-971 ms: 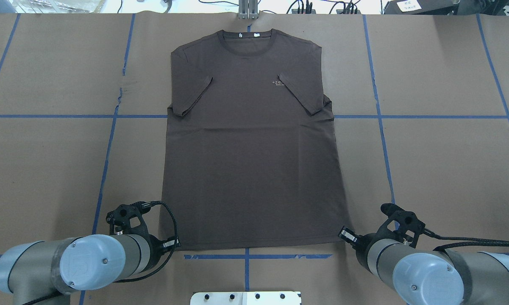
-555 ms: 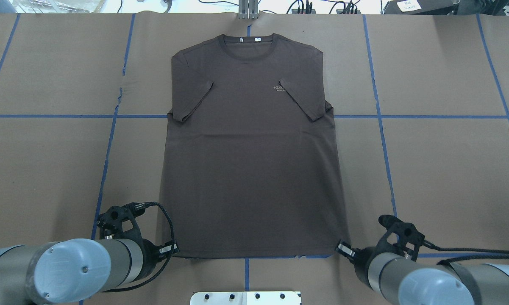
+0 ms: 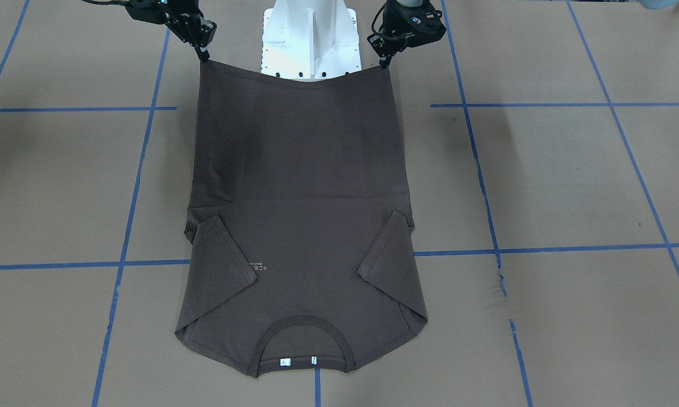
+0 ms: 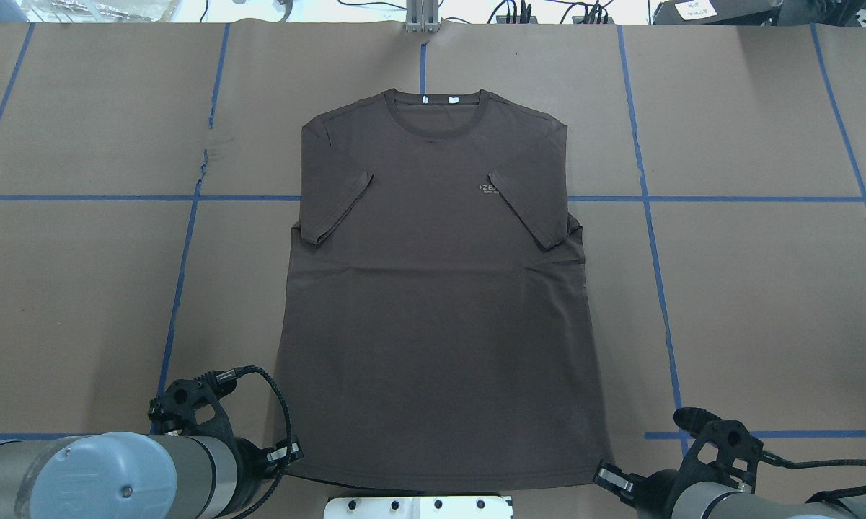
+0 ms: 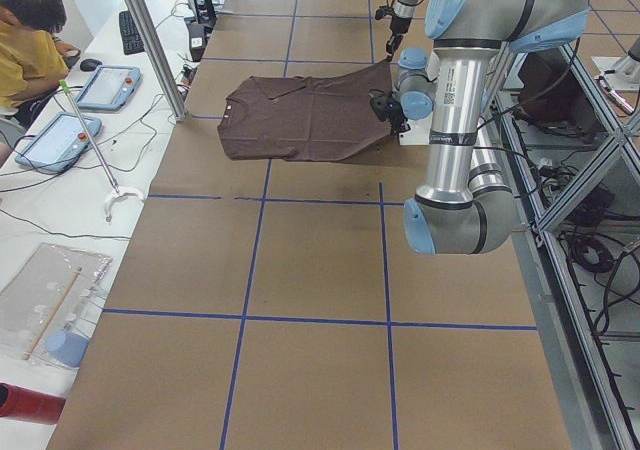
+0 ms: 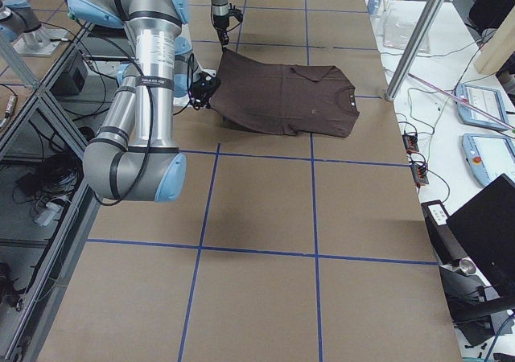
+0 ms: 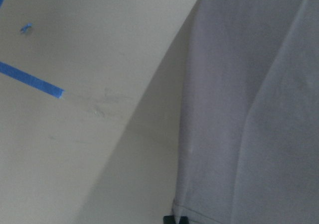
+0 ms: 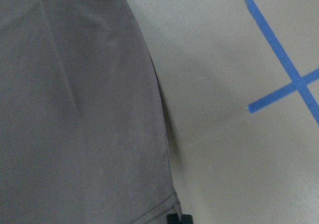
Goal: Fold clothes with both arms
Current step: 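Lift the hem with both grippers and fold it toward the collar, then release the hem and move the right gripper to the folded edge corner, then grasp the folded corner with the right gripper and drag it toward the robot, then move the left gripper to the shirt corner nearest it while the right gripper holds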
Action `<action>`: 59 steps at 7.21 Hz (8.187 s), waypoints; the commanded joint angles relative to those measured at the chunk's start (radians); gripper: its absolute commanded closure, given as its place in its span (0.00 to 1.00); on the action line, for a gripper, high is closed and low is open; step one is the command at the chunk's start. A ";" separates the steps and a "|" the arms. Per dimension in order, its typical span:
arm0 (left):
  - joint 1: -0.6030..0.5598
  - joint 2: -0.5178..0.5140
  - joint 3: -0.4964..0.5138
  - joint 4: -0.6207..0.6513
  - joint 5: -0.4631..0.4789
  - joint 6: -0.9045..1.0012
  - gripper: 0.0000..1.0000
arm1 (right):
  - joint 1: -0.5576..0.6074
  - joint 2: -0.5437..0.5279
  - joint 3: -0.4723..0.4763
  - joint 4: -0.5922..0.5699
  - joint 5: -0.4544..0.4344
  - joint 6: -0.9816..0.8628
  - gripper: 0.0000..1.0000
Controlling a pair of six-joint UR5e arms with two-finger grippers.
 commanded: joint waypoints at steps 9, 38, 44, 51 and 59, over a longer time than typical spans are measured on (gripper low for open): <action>-0.577 -0.373 0.719 -0.372 0.005 0.435 1.00 | 0.824 0.787 -1.050 0.010 0.235 -0.662 1.00; -0.605 -0.352 0.938 -0.797 0.094 0.427 0.44 | 0.531 0.322 -0.435 0.085 0.293 -0.239 1.00; -0.570 -0.353 0.782 -0.798 0.079 0.357 0.44 | 0.046 0.145 -0.070 0.033 0.236 0.034 0.00; -0.388 -0.158 0.421 -0.352 0.022 0.210 0.38 | 0.322 0.401 -0.279 0.041 -0.003 -0.098 0.00; -0.316 -0.179 0.490 -0.307 0.045 0.234 0.18 | 0.329 0.404 -0.339 0.041 0.000 -0.102 0.00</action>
